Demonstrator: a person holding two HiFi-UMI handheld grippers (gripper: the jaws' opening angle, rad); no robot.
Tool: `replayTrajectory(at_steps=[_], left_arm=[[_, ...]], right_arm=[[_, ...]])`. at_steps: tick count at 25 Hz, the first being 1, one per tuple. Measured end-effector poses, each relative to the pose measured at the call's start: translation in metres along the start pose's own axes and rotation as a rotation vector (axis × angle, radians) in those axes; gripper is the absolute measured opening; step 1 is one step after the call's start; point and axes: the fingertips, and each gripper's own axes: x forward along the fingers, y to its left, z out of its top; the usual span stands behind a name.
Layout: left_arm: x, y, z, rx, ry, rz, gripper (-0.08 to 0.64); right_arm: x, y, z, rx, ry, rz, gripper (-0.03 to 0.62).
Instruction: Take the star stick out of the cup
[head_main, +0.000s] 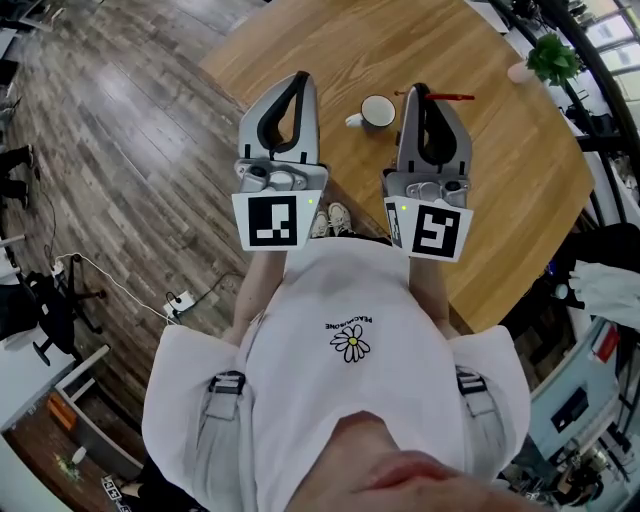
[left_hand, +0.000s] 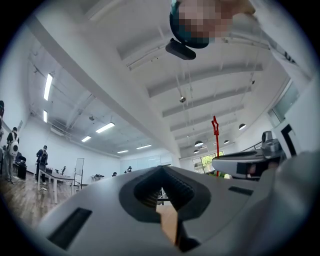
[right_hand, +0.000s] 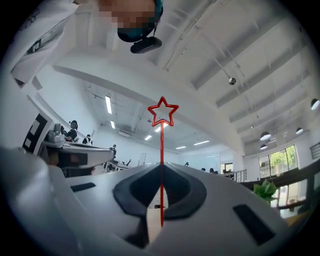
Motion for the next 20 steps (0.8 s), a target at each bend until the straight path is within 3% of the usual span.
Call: replayTrajectory(at_steps=[10, 20], left_arm=[[-0.001, -0.007, 0.003, -0.003, -0.012, -0.011, 0.015], [-0.003, -0.011, 0.009, 0.001, -0.025, -0.018, 0.015]], right_arm=[[-0.012, 0.005, -0.006, 0.018, 0.024, 0.023, 0.012], [-0.014, 0.008, 0.000, -0.028, 0.029, 0.025, 0.012]])
